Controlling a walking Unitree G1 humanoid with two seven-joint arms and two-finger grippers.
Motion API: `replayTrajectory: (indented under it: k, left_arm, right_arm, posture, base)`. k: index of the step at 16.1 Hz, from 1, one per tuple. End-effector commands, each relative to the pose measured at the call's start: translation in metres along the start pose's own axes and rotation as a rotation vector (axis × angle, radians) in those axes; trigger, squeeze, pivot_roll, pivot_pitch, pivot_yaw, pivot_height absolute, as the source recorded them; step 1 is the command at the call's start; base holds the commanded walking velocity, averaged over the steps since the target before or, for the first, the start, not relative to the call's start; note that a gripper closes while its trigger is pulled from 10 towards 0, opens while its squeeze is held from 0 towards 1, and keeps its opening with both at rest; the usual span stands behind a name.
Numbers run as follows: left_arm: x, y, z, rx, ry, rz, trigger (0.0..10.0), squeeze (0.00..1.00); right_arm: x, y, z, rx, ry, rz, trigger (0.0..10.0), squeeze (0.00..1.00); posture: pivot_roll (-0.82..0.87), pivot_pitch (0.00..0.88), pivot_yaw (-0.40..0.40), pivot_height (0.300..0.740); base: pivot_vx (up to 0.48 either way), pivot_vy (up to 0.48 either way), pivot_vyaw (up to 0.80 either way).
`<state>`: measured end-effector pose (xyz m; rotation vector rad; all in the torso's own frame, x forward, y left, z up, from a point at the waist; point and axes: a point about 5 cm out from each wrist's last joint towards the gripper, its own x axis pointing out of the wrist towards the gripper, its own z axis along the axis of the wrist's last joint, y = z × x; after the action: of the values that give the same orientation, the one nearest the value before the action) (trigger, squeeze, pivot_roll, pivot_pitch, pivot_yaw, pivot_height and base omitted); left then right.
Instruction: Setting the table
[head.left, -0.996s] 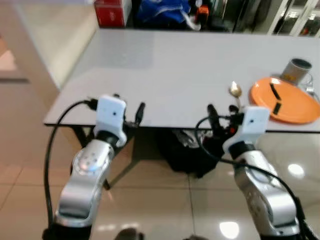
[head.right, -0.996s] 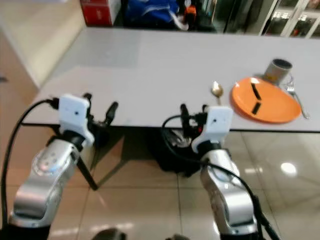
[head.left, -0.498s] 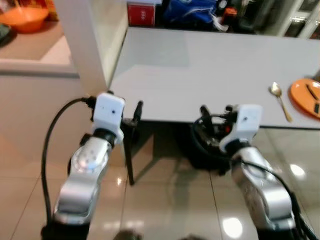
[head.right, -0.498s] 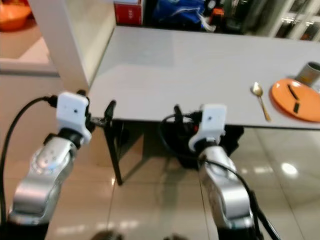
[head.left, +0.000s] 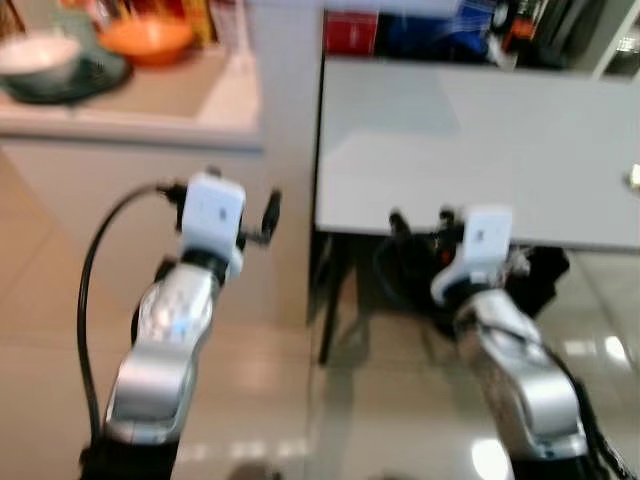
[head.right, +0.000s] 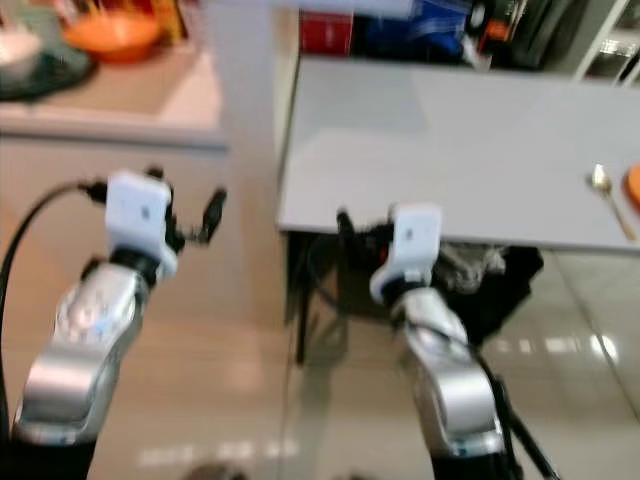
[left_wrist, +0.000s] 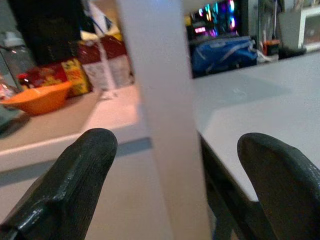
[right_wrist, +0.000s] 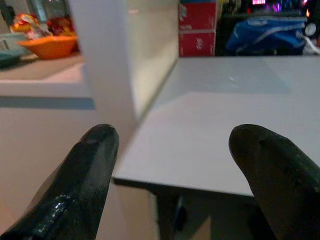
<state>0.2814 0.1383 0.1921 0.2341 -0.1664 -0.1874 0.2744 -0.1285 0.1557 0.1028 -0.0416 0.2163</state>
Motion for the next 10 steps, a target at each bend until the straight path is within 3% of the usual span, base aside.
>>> replayTrajectory:
  k: [1, 4, 9, 10]
  left_arm:
    - [0.001, 0.002, -0.003, 0.0, 0.012, 0.005, 10.0, 0.0]
    - [-0.002, -0.003, 0.0, -0.008, 0.006, -0.006, 10.0, 0.0]
    - [0.001, 0.005, 0.002, -0.047, 0.01, 0.034, 10.0, 0.0]
    - [0.003, 0.003, 0.002, -0.061, 0.029, 0.045, 10.0, 0.0]
  right_arm:
    - [0.001, 0.004, 0.007, -0.001, -0.029, 0.02, 10.0, 0.0]
    - [0.003, 0.005, 0.009, 0.015, -0.04, 0.028, 10.0, 0.0]
    - [0.01, 0.016, 0.016, 0.045, -0.063, 0.06, 10.0, 0.0]
    - [0.011, 0.013, 0.015, 0.055, -0.056, 0.045, 10.0, 0.0]
  posture:
    - [0.06, 0.024, -0.039, 0.74]
    - [0.08, 0.017, -0.045, 0.74]
    - [0.08, 0.029, -0.049, 0.74]
    - [0.08, 0.032, -0.043, 0.74]
  base:
    - [0.0, 0.48, 0.0]
    - [0.0, 0.48, 0.0]
    - [0.0, 0.48, 0.0]
    - [0.0, 0.0, 0.0]
